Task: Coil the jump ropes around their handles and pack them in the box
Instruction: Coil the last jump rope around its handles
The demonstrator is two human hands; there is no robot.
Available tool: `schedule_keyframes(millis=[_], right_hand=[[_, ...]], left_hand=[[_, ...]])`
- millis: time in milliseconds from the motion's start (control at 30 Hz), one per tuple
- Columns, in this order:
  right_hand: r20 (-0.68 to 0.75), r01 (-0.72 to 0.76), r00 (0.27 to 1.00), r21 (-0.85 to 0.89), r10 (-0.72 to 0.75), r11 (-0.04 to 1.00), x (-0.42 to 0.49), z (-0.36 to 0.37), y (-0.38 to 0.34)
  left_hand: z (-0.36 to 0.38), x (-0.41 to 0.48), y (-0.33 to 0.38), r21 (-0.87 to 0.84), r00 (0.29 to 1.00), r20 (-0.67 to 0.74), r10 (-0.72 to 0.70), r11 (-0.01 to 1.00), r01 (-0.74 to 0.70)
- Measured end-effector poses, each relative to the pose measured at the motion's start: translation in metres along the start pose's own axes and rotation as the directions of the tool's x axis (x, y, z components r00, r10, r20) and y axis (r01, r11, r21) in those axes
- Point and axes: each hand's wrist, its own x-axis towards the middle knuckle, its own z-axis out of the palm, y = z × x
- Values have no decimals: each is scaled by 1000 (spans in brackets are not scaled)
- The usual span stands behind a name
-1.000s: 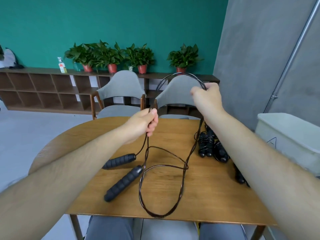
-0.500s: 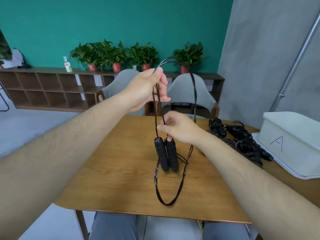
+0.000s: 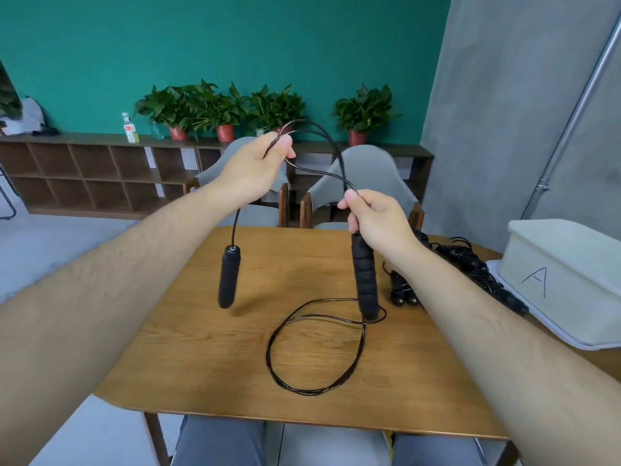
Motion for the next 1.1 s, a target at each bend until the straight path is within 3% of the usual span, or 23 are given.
schedule_keyframes(millis=[67,133,233,267,333,400,433,500,600,667,767,833,900,967,1067,1100], right_hand=[[42,-18,999,91,14,996,-1,1,-6],[188,-32,982,165,1,986,-5,2,-13],[476,-26,879,-4,24,1000,-10,5,-19],[452,28,892,-71,7,997,-11,6,-21],[134,202,974,-125,-185,972,-4,6,-21],[-217,361,888,-217,-405,907,4,2,-27],[-255,393,856,-244,-449,887,9,-1,-32],[-130,392,903,-138,-409,909,21,-3,-38],[112,184,976,48,-188,982,22,-2,-38],[173,50,983,58,-59,997,16,-4,-24],[240,-50,970,-3,49,999,5,-12,10],[240,-77,965,-113,102,991,-3,-16,29],[189,-53,978,-183,88,982,-5,-16,36],[148,14,989,-217,18,976,-3,-12,26],[172,121,982,-231,-82,965,5,-3,-4],[197,164,973,-243,-117,956,7,0,-13]], left_hand=[[0,6,3,-57,998,-1,-58,997,58],[-2,13,7,-185,986,1,-167,969,165],[-9,19,15,-350,971,69,-229,906,239],[-11,18,17,-445,970,142,-196,863,240],[-15,14,24,-621,937,334,-99,725,298],[-20,11,28,-545,886,463,-35,776,316],[-22,8,28,-475,862,507,-21,828,299],[-24,5,32,-406,834,552,-4,872,273],[-34,7,34,-511,921,387,-46,820,256],[-52,19,23,-696,973,180,-145,680,230],[-92,32,1,-903,935,-73,-346,421,85],[-107,33,-11,-935,893,-184,-412,354,-29],[-102,29,-15,-901,893,-228,-389,431,-43],[-79,17,-3,-803,935,-180,-307,595,40],[-33,-8,22,-432,988,-26,-154,893,128],[-18,-15,26,-305,993,37,-109,945,115]])
